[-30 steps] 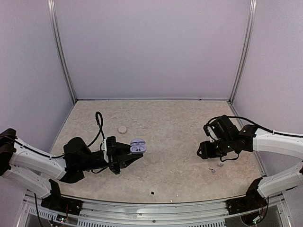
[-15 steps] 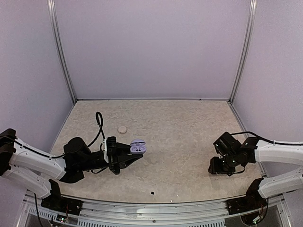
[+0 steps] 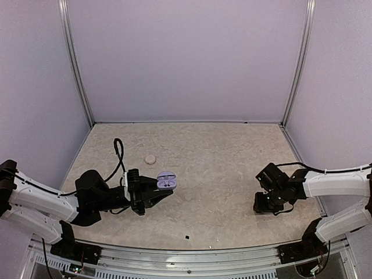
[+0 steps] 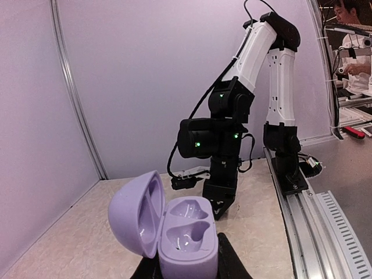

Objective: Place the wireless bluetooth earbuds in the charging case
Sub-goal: Move the left earbud to the center of the board.

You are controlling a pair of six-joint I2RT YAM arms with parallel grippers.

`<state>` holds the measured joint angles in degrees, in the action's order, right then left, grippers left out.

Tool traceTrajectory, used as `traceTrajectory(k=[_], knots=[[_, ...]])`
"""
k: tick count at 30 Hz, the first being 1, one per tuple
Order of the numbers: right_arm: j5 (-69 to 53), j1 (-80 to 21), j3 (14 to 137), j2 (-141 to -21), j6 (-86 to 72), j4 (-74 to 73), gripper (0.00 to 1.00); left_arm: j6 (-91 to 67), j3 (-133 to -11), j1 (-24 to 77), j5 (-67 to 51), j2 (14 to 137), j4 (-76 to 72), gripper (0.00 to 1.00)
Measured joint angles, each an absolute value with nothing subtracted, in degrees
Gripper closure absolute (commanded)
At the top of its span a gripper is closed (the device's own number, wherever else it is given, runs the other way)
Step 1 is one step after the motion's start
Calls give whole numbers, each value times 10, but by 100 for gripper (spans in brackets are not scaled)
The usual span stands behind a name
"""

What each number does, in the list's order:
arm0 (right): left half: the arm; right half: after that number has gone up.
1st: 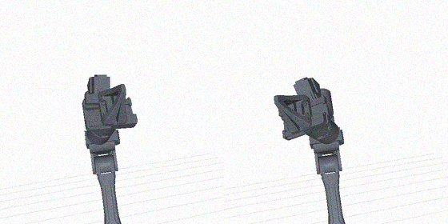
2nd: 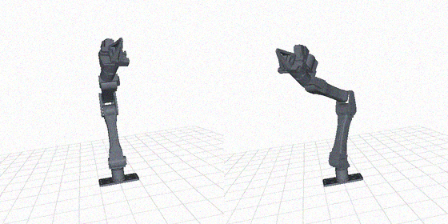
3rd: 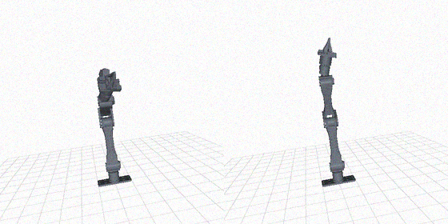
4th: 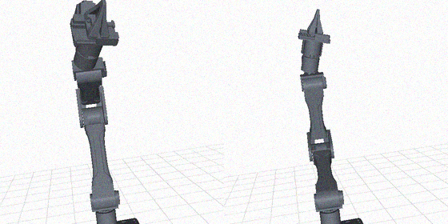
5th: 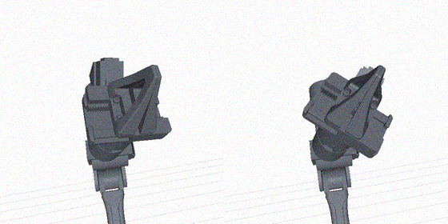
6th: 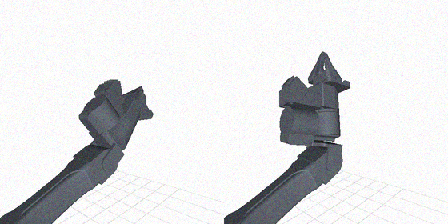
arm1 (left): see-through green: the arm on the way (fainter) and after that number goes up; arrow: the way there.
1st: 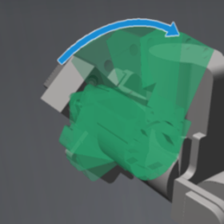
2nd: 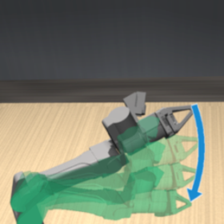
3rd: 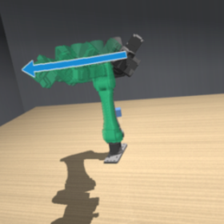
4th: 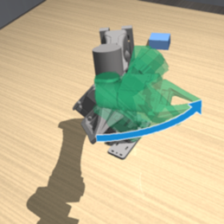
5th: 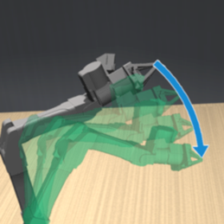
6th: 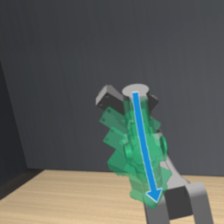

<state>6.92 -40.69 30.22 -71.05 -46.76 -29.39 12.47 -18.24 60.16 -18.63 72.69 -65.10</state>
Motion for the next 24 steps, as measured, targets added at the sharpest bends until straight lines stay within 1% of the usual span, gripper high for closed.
traceTrajectory(k=[6, 12, 14, 20, 24], knots=[[66, -407, 327, -754, -435, -250, 74, 125, -181, 602, -183, 727, -651, 96], [37, -425, 384, -837, -402, -194, 75, 125, -178, 600, -179, 727, -651, 96], [30, -441, 416, -878, -394, -177, 74, 125, -177, 599, -179, 726, -651, 96], [12, -493, 532, -995, -368, -143, 66, 125, -173, 596, -176, 719, -649, 96], [4, -507, 546, -1002, -356, -138, 58, 125, -173, 595, -174, 706, -646, 96]])
